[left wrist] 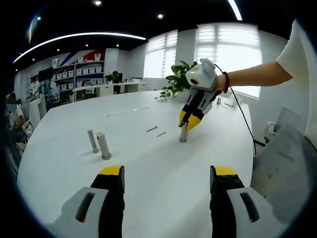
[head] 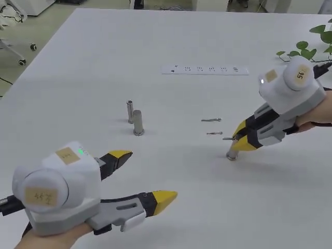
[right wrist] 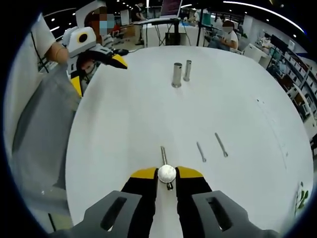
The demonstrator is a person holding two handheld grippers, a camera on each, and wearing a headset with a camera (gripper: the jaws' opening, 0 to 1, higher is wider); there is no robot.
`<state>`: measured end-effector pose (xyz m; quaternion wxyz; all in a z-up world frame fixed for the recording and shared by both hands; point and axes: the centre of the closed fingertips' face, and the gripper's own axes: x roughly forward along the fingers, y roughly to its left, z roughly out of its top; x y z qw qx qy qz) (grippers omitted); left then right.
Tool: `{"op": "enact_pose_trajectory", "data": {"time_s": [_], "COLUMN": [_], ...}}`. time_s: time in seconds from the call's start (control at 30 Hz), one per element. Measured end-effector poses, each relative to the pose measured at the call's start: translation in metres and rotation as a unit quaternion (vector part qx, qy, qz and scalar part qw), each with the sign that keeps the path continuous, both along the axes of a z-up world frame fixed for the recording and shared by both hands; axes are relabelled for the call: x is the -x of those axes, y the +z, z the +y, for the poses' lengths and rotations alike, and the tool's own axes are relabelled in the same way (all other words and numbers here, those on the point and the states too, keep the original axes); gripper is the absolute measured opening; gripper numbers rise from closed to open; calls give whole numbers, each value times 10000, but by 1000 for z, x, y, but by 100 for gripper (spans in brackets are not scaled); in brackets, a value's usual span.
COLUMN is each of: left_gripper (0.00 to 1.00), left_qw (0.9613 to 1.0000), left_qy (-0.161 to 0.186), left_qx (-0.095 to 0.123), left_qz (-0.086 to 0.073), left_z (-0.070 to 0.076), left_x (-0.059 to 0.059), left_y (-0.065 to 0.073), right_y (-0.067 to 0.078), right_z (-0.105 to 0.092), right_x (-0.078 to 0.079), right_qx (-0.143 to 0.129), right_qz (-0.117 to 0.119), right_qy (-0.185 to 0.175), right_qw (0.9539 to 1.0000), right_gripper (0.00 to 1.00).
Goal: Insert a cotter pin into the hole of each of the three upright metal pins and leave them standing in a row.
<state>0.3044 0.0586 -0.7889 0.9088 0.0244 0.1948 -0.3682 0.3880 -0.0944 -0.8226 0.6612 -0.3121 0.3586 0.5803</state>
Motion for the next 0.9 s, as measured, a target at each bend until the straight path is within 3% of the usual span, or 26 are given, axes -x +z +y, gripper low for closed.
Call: {"op": "enact_pose_trajectory", "data": {"time_s": [0.27, 0.57, 0.73, 0.9], "left_gripper": [73, 78, 81, 83], "left_qw": [10000, 10000, 10000, 10000], "left_qy": [8, 23, 30, 36], "left_qx": [30, -34, -42, -31], "left_qz": [-40, -31, -26, -52], "left_z": [1, 10, 13, 15], "left_x": [0, 3, 6, 7], "left_y": [4, 8, 9, 11], "right_y": [7, 19, 24, 32], "right_z": [8, 35, 51, 74], "right_x": [1, -4, -9, -14], "right_qx": [-268, -700, -860, -1065], "right_qz": [103, 204, 173, -6], "right_qy": [-207, -570, -592, -500], "right_qw": [9994, 9957, 9944, 9930], "right_gripper": [25, 34, 36, 40]}}
